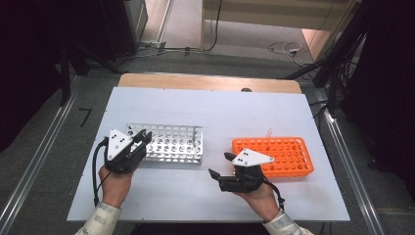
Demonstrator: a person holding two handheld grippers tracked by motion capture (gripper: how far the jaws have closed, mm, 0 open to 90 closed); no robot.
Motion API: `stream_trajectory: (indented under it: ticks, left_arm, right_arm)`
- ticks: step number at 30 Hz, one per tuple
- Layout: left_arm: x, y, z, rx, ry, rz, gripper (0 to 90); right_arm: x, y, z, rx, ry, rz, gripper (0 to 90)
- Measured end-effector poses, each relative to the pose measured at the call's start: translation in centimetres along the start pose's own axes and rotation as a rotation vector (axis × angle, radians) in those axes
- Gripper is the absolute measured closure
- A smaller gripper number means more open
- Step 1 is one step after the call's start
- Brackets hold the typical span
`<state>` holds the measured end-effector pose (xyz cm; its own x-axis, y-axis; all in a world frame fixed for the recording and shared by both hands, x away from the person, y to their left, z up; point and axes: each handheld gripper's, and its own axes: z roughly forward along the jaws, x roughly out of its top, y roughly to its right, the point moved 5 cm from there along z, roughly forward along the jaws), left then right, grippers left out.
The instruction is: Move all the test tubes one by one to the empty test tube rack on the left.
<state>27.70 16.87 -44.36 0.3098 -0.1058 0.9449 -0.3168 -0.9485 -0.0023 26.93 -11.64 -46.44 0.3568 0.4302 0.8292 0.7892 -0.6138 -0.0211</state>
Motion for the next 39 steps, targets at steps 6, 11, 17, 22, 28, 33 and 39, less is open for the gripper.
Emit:
stream_trajectory:
  ticks: [6, 11, 17, 22, 28, 33, 39]
  left_arm:
    - [-0.7, 0.2, 0.4, 0.006, -0.023, 0.020, 74.9]
    - [-1.2, 0.2, 0.5, 0.010, -0.039, 0.026, 74.4]
    - [-1.4, 0.1, 0.5, 0.013, -0.042, 0.021, 71.7]
    - [-1.3, 0.2, 0.5, 0.009, -0.042, 0.018, 70.3]
    - [-1.1, 0.3, 0.3, -0.002, -0.029, 0.003, 66.8]
    - [-0.9, 0.6, 0.0, -0.009, -0.026, -0.017, 49.9]
    - [-0.9, 1.5, -0.6, -0.030, -0.023, -0.028, 31.6]
  right_arm:
    - [0.0, -0.1, 0.0, 0.001, -0.002, -0.008, 24.8]
    - [-0.1, -0.1, 0.0, -0.003, -0.005, -0.007, 24.8]
    - [-0.1, -0.1, 0.0, -0.002, -0.006, -0.009, 24.8]
    - [-0.1, -0.1, 0.0, -0.006, -0.003, -0.006, 24.8]
    - [-0.1, 0.3, -0.4, -0.012, 0.001, -0.002, 24.9]
    - [-0.2, 0.7, -0.7, -0.022, 0.007, 0.007, 25.0]
    - [-0.3, 1.6, -1.3, -0.046, 0.013, 0.023, 25.0]
